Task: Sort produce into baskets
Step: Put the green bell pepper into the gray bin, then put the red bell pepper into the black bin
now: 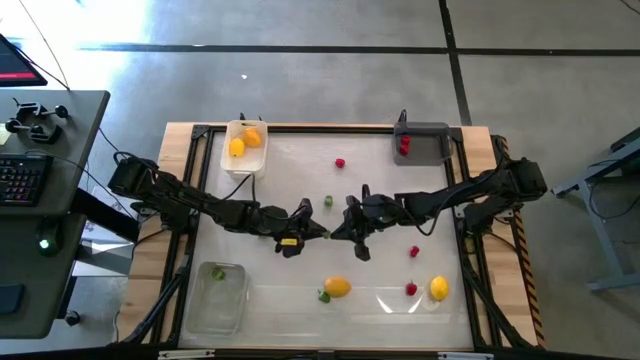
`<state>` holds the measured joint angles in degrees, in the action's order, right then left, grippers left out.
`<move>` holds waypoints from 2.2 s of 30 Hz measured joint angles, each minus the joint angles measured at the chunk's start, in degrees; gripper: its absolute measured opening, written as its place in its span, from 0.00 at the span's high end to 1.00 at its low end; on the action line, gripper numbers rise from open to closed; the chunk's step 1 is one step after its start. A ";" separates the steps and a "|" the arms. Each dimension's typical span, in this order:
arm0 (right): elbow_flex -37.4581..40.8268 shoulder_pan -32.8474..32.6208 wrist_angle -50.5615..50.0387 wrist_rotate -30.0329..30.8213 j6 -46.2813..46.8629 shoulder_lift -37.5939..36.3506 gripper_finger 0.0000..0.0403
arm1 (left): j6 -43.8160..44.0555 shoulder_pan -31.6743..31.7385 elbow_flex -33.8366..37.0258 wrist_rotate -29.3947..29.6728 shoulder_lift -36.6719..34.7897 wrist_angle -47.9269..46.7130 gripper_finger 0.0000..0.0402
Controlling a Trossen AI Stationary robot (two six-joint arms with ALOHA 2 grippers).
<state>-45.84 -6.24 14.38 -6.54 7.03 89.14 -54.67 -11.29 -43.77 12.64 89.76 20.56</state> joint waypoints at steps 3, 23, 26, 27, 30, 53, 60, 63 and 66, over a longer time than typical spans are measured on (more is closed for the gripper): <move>0.00 0.00 -0.14 0.34 -0.02 0.00 0.89 | 0.69 0.02 0.00 0.80 0.05 -1.18 0.88; -0.02 1.24 -7.74 18.16 -5.76 -3.30 0.59 | 28.92 -8.59 -4.48 3.27 -21.31 -41.14 0.95; -0.02 1.53 -8.27 18.20 -5.60 -3.30 0.58 | 43.10 -12.29 -7.78 -0.92 -25.25 -53.69 0.95; -0.02 1.53 -8.44 18.22 -5.60 -3.30 0.58 | 48.30 -13.71 -8.80 -2.90 -26.40 -57.09 0.95; -0.02 1.49 -8.68 18.18 -5.81 -3.28 0.58 | 64.66 -17.80 -10.29 -10.28 -29.17 -61.72 0.95; -0.02 1.51 -9.49 18.18 -5.57 -3.26 0.58 | 99.81 -26.26 8.49 -17.47 -31.80 -60.53 0.89; -0.02 1.51 -9.50 18.16 -5.57 -3.26 0.58 | 104.00 -25.42 8.48 -18.66 -31.80 -59.87 0.74; -0.02 1.51 -9.47 18.18 -5.57 -3.25 0.58 | 104.02 -25.42 8.48 -20.47 -31.80 -59.87 0.69; -0.02 1.51 -9.48 18.18 -5.57 -3.23 0.58 | 103.58 -25.42 8.48 -21.31 -31.80 -59.85 0.66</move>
<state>-45.87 -4.73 4.90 11.64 1.45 85.91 48.90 -36.71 -35.29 -8.67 57.95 -39.29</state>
